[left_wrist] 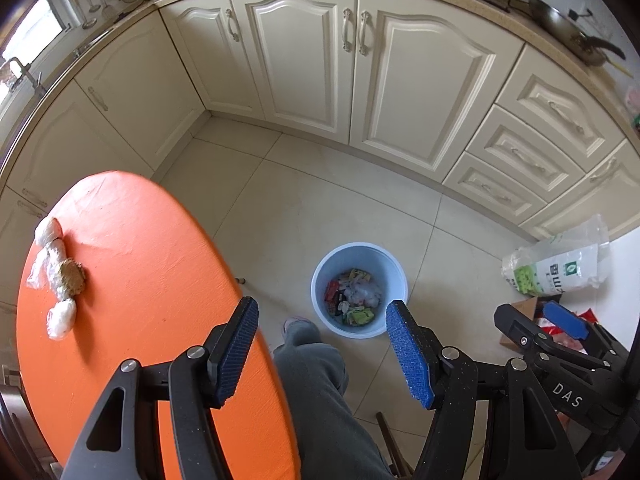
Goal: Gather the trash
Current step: 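Open both tools over the blue bin to drop the held items, then move both open tools back over the orange table, then grasp the brown lump with the right tool while the left tool grasps the clear plastic bag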
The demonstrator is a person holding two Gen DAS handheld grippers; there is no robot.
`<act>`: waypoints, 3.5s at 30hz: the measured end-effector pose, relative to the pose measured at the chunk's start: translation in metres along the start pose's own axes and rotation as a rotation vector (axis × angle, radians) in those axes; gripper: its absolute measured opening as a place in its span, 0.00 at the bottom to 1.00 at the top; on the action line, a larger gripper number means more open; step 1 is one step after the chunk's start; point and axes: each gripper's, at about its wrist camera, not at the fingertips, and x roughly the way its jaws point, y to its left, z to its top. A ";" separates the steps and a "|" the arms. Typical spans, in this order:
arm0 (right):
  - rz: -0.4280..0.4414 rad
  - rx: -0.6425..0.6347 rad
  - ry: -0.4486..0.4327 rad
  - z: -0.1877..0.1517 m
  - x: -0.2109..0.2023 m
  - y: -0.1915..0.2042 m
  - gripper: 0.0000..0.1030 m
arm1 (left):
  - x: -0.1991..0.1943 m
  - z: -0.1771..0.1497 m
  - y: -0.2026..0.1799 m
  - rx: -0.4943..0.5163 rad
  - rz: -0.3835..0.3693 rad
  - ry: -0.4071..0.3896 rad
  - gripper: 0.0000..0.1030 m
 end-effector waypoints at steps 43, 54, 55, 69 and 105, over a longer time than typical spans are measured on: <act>0.068 -0.676 0.058 -0.064 0.032 0.388 0.90 | -0.121 -0.176 0.367 -0.633 0.103 -0.051 0.62; -0.010 -0.737 0.090 -0.040 0.090 0.441 0.73 | -0.086 -0.169 0.415 -0.703 0.054 -0.001 0.62; -0.010 -0.747 0.101 -0.041 0.095 0.444 0.68 | -0.084 -0.168 0.417 -0.705 0.054 0.000 0.62; 0.071 -0.769 0.174 -0.051 0.102 0.433 0.26 | -0.078 -0.152 0.393 -0.679 0.001 0.009 0.62; 0.197 -0.626 0.139 0.009 0.093 0.356 0.26 | 0.008 -0.050 0.321 -0.561 0.046 0.022 0.24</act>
